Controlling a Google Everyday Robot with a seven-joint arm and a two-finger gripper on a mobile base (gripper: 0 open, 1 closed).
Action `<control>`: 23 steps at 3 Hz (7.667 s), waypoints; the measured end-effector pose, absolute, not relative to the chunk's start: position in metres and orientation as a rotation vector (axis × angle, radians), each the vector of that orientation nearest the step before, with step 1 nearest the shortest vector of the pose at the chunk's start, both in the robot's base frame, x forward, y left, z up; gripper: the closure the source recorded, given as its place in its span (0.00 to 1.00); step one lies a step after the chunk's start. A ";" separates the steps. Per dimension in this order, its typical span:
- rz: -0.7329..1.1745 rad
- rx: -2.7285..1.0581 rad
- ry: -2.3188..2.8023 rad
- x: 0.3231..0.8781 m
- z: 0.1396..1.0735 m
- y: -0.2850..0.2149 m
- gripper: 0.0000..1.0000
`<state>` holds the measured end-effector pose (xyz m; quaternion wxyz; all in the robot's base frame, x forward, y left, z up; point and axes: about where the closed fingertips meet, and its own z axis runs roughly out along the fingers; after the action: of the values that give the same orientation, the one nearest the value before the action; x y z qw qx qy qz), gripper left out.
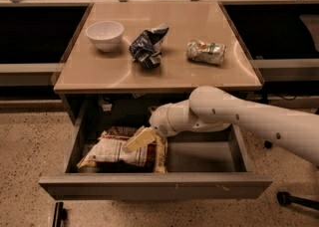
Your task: Pick brown chip bag from top drawer and place on counter
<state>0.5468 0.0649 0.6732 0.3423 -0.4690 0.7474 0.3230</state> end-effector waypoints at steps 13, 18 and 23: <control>0.593 -1.127 1.952 0.460 0.773 0.031 1.00; 0.247 -1.068 1.787 0.511 0.918 -0.073 1.00; 0.208 -1.289 1.530 0.560 1.007 -0.158 1.00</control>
Offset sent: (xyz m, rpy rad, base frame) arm 0.0073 0.0288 -0.0604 0.0709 0.0730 -0.0148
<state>0.5602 -0.1580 1.0067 0.5357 -0.5411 0.6424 0.0873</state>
